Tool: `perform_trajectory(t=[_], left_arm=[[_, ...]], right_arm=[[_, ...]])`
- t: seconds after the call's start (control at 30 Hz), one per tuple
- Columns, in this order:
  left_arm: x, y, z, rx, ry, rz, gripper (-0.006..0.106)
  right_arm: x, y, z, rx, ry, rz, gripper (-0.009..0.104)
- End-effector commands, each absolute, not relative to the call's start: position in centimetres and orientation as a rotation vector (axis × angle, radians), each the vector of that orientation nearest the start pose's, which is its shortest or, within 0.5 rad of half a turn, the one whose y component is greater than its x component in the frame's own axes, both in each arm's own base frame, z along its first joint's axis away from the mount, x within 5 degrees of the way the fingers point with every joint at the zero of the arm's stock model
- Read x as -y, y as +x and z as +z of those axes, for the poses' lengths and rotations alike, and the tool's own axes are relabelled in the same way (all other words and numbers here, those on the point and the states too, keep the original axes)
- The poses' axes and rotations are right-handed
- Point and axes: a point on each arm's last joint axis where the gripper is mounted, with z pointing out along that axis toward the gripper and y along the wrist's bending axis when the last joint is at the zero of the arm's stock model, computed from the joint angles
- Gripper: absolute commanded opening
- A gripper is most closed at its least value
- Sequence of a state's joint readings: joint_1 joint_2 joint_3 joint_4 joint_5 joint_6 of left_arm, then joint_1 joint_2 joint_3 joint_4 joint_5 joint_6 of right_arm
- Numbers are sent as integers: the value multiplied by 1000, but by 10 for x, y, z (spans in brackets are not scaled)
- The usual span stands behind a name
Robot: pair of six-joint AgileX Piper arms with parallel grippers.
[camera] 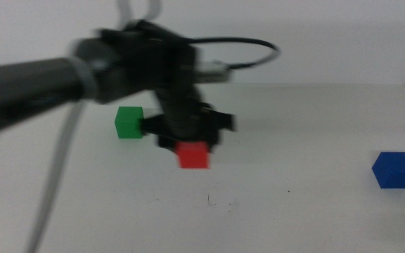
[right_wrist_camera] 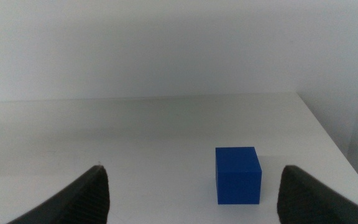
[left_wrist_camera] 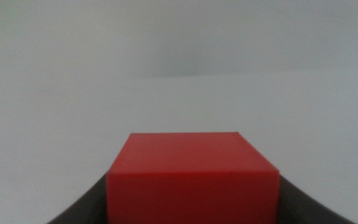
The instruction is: Stack red cubes first, then green, then blue cubes in a specific spot.
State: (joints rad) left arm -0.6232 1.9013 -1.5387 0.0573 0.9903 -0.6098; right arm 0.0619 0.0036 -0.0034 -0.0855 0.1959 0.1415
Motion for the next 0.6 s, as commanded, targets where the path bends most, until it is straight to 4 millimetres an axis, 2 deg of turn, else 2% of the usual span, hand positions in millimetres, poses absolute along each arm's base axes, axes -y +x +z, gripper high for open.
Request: perform_trajectory(t=[0.0,0.1,0.2,0.37,0.57], left_arm=[[258,328,234,-2921,56,-148,-2],[278,329,221,-2960,77,-171,-2],[286,330,205,-3000,54,-224,-2],[291,333,192,-3003,40,-261,-2],[294,336,169,-3033,27,-228,-2]], right_arm=[[-2,56,197,-1667,2,64,88],[-2,56,197,-1667,0,63,88],[-2,56,197,-1667,0,63,88],[-2,56,197,-1667,0,63,88],[-2,56,197,-1667,0,63,88]])
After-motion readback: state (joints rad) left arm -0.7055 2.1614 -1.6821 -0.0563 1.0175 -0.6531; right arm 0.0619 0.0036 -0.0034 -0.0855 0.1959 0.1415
